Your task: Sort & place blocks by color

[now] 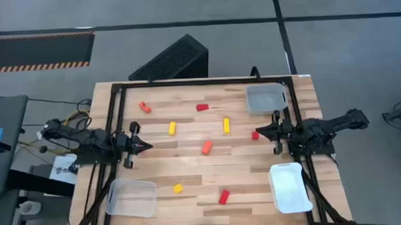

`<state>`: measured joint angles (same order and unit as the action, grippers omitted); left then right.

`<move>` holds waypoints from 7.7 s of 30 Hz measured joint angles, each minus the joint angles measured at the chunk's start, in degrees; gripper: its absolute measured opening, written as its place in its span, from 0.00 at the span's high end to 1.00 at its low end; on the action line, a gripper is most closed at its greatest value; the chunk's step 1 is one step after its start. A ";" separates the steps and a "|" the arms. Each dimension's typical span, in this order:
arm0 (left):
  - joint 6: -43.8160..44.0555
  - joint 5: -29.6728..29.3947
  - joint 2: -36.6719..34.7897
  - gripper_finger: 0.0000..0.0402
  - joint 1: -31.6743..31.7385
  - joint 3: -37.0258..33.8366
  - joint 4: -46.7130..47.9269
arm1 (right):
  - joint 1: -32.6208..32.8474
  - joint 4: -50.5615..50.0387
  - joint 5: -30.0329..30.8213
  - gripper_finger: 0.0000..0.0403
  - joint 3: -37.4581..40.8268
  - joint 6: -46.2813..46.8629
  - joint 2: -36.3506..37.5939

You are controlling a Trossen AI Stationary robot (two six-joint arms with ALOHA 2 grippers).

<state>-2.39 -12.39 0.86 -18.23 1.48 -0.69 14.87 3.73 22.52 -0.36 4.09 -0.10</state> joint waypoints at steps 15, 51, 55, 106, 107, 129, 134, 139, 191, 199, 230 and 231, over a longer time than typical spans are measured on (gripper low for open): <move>-0.06 0.00 -0.02 1.00 -0.01 0.00 0.00 | -0.02 0.00 -0.02 0.92 0.02 0.00 0.00; -0.07 0.00 -0.02 1.00 0.01 -0.02 0.00 | 0.00 0.00 -0.02 0.92 0.01 0.00 -0.02; 0.03 0.00 0.00 1.00 0.01 0.00 0.00 | -0.01 0.02 -0.02 0.92 0.00 0.00 0.00; -5.39 -0.41 -0.01 1.00 0.01 0.00 -0.03 | 0.00 0.00 0.00 0.92 0.02 0.00 0.00; -4.85 -0.41 0.00 1.00 -0.01 -0.02 -0.04 | -0.02 0.02 -0.02 0.92 0.00 0.00 -0.02; -2.65 -0.48 0.00 1.00 0.00 -0.02 -0.09 | 0.00 0.02 -0.02 0.92 0.01 -0.01 0.00; -2.81 -0.48 -0.01 1.00 0.01 -0.01 -0.09 | -0.01 0.01 -0.02 0.92 0.02 0.00 0.00; -2.65 -0.48 0.00 1.00 0.01 0.00 -0.09 | 0.00 0.00 -0.02 0.92 0.00 0.00 0.00; -10.89 -0.56 -0.02 1.00 0.00 0.00 -0.06 | 0.00 15.23 5.29 0.92 -12.11 -1.22 -3.37; -10.99 -0.76 0.00 1.00 0.01 0.00 -0.05 | -0.09 -10.41 14.06 0.89 -27.40 4.02 -16.93; -10.83 -1.59 -0.02 1.00 0.01 0.00 -0.13 | -12.57 -51.98 -1.18 0.38 -41.48 33.58 -72.08; -10.65 -1.59 -0.02 1.00 0.00 0.00 -0.13 | -12.45 -51.68 -0.87 0.38 -41.01 33.57 -73.53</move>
<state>-13.03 -13.98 0.84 -18.23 1.48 -0.82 2.43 -47.95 21.66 -41.37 37.67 -73.63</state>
